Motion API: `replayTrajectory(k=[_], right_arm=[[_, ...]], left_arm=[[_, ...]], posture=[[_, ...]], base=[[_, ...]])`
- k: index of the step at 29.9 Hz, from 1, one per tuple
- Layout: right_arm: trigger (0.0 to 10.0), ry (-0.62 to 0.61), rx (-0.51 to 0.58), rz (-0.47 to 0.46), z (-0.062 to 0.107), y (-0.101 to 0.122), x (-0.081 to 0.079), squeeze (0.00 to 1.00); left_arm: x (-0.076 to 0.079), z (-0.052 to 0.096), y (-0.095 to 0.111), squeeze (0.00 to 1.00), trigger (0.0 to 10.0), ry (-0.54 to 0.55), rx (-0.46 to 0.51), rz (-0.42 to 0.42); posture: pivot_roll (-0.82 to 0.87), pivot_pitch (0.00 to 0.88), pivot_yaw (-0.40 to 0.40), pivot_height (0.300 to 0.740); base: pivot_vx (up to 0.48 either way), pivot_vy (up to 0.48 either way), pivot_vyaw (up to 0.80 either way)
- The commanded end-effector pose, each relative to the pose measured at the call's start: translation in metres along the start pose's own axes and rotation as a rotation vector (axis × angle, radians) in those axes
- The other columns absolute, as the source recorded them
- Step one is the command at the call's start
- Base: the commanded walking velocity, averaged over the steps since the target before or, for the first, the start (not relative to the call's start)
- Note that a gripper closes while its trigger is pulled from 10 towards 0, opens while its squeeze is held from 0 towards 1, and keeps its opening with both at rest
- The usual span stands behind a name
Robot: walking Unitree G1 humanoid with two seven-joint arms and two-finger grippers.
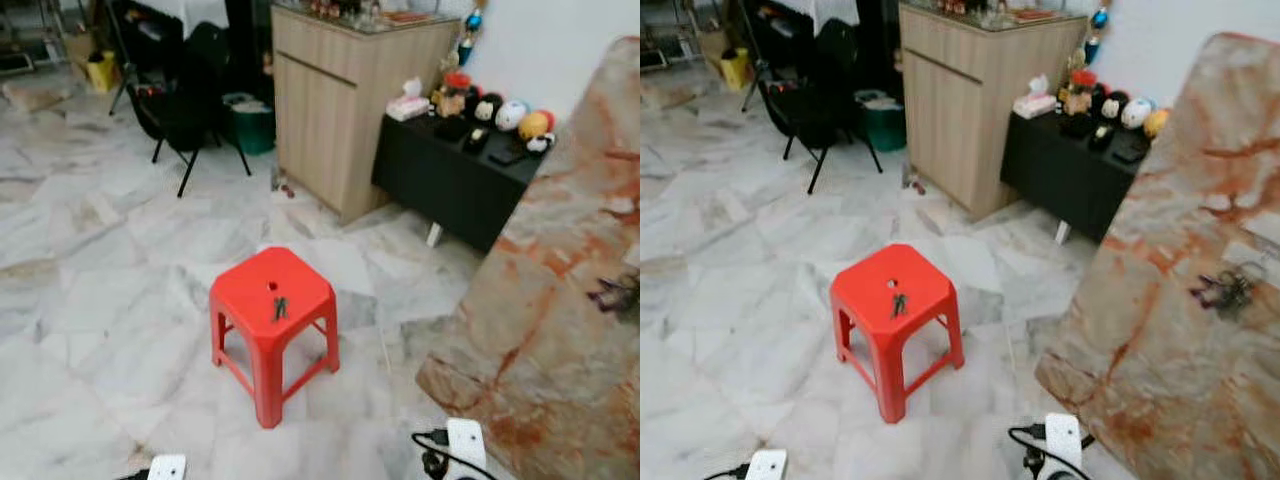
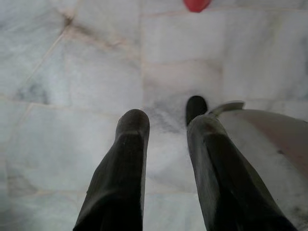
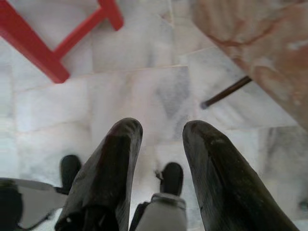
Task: Hang keys on a hook
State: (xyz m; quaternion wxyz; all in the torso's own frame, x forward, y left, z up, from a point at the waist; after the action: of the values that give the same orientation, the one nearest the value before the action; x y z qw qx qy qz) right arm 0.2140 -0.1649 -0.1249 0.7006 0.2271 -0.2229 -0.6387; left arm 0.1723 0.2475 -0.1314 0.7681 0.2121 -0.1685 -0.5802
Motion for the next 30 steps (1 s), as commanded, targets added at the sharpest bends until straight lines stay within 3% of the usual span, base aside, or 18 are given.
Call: replayTrajectory(k=[1,7,17,23,30], right_arm=[[10.0,-0.026,-0.011,-0.013,0.001,-0.004,0.010,0.00],[10.0,-0.025,-0.017,-0.005,0.001,-0.004,0.009,0.00],[10.0,-0.024,-0.015,-0.006,0.001,-0.003,0.008,0.00],[10.0,-0.034,-0.006,-0.009,0.001,-0.003,0.009,0.00],[10.0,-0.031,-0.001,-0.008,0.001,-0.001,0.009,0.00]], left_arm=[[0.007,-0.001,-0.003,0.00,10.0,-0.008,-0.014,0.000],[0.008,-0.001,-0.003,0.00,10.0,-0.008,-0.014,0.001],[-0.018,0.005,-0.013,0.00,10.0,0.015,-0.022,0.007],[-0.018,0.005,-0.013,0.00,10.0,0.014,-0.023,0.007],[-0.006,0.002,-0.009,0.00,10.0,0.004,-0.019,0.011]], posture=[[0.07,0.019,-0.061,0.740],[0.07,0.026,-0.062,0.740],[0.07,0.030,-0.061,0.740],[0.07,0.029,-0.061,0.740],[0.07,0.026,-0.064,0.740]], base=[[0.000,0.480,0.00],[0.000,0.480,-0.20],[0.000,0.480,-0.62],[0.000,0.480,-0.07],[0.000,0.480,0.00]])
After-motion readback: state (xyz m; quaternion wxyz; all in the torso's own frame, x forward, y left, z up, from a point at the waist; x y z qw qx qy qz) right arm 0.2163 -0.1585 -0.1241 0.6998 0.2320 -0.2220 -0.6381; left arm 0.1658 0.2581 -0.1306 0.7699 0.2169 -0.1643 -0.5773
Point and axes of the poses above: a point about 5 cm out from each wrist's last joint towards the gripper, its own z axis pointing back from the gripper into the wrist, its own y axis along the axis of the wrist's last joint, x = y × z, the point moved 5 cm from there along -z, pointing out of the wrist towards the gripper, and after that the axes turned 12 degrees about z, right-handed, at the moved point
